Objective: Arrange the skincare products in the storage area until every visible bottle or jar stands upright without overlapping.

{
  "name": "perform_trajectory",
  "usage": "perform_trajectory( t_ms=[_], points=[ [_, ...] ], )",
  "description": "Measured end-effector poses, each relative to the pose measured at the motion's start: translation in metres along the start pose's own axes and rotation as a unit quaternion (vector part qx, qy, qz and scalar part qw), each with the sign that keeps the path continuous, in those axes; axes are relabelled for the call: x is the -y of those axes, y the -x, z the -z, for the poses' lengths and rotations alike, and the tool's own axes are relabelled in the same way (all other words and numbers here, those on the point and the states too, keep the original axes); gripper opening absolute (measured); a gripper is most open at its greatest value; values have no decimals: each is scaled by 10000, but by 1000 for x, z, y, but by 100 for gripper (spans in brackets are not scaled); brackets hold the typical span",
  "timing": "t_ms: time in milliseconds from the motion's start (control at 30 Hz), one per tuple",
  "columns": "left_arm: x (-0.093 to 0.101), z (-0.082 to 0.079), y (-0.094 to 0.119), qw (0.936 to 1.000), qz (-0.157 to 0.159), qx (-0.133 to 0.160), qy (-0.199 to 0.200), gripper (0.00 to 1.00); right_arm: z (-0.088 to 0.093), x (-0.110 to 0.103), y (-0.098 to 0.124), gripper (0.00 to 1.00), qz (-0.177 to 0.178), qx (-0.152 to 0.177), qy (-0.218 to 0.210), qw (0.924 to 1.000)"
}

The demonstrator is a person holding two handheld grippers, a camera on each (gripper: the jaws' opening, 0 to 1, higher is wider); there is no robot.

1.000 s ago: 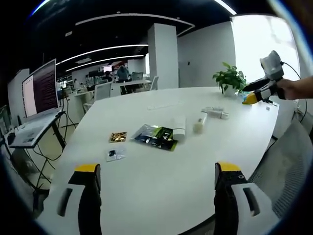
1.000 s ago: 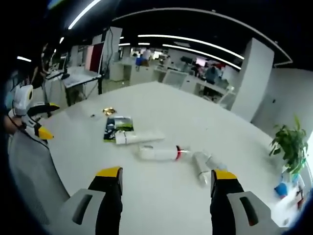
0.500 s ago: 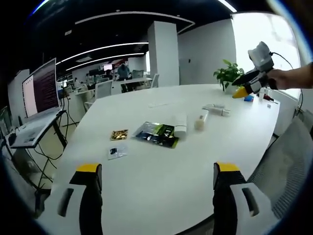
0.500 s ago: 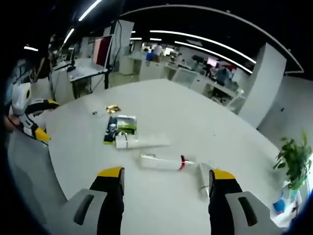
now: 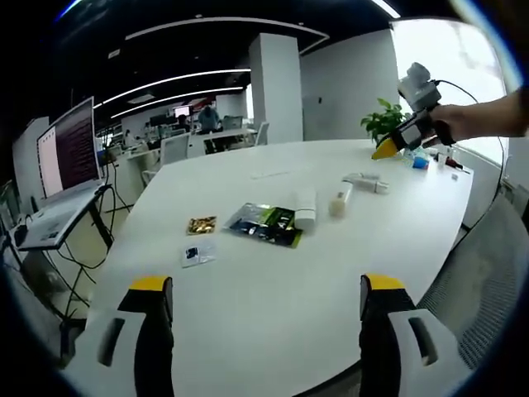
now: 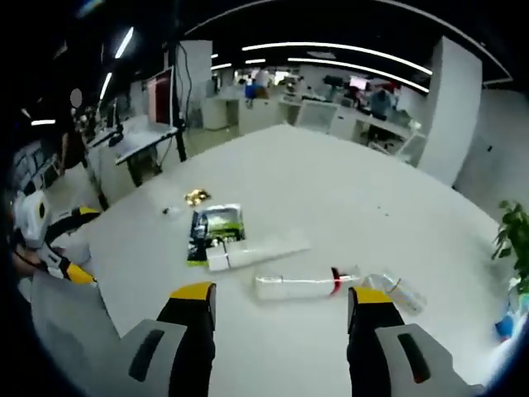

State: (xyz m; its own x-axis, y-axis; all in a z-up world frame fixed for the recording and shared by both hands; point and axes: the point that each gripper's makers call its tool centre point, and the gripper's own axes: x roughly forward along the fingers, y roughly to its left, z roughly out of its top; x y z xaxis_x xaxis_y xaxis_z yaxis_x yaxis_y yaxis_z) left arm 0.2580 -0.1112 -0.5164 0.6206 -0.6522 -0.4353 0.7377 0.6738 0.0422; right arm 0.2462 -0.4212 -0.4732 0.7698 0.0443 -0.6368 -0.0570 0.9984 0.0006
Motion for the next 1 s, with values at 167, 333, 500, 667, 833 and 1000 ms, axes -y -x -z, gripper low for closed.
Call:
perform_trajectory(
  t_ms=[167,333,500,667,833,1000],
  points=[
    [-1,2,0,10000,7,-30,14,86,-4,-5,-13,67,-61,-101,-33,9999],
    [-1,4,-1,10000,13,-70,-4,85,-8,-9,-26,66,-135,-189,-242,9994],
    [0,4,0,10000,22,-86,14,84,-8,-18,-36,65,-190,-309,-343,9988],
    [0,4,0,10000,22,-85,34,84,-6,-23,-45,64,-225,-399,-480,9978],
    [1,6,-1,9999,78,-132,-1,83,-12,-28,-61,63,-303,-519,-1170,9913],
    [0,4,0,9999,56,-78,93,83,-13,-21,-80,62,-189,-684,-1314,9888]
  ],
)
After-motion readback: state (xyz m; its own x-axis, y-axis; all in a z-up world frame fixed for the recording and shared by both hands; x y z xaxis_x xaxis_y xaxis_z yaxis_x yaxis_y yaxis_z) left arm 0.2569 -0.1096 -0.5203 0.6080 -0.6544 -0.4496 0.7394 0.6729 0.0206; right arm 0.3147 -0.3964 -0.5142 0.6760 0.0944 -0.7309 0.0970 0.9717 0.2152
